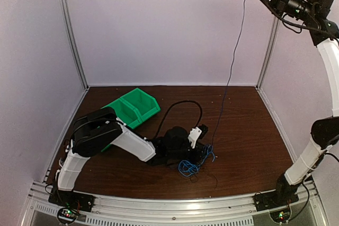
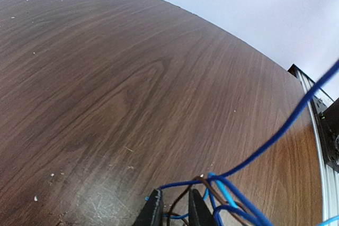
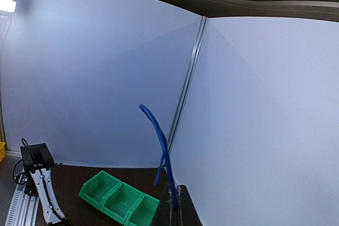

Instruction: Untangle the cables

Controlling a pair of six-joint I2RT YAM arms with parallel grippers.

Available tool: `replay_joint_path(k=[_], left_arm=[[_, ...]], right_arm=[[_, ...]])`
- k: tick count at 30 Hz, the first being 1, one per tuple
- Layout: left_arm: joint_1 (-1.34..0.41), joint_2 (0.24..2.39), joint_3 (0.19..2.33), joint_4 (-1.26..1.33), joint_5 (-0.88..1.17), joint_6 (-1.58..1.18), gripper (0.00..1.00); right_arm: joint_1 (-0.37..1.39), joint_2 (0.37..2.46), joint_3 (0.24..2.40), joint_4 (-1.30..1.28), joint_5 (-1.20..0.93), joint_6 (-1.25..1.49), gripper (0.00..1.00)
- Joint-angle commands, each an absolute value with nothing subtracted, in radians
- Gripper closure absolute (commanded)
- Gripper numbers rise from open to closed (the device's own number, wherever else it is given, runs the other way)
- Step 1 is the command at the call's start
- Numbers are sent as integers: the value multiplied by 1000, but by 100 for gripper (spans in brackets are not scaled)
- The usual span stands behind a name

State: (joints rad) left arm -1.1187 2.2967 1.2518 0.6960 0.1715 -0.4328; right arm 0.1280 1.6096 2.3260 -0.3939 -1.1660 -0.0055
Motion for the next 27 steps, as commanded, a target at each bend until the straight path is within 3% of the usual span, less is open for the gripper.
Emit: replay_joint_path(k=[1, 10, 20, 27], left_arm=[[-1124, 2309, 1248, 698, 167, -439, 82], [-1124, 2309, 1250, 693, 153, -447, 78], [-1124, 2308, 1248, 690, 152, -448, 76], [-1123, 2302, 1245, 690, 136, -449, 71]], right_arm=[[35, 1614, 2383, -179, -1240, 183, 100], [-33, 1616, 2388, -113, -1256, 226, 100], [-143, 1639, 2401, 346, -1326, 608, 100], [-164, 1616, 2325, 361, -1328, 603, 100]])
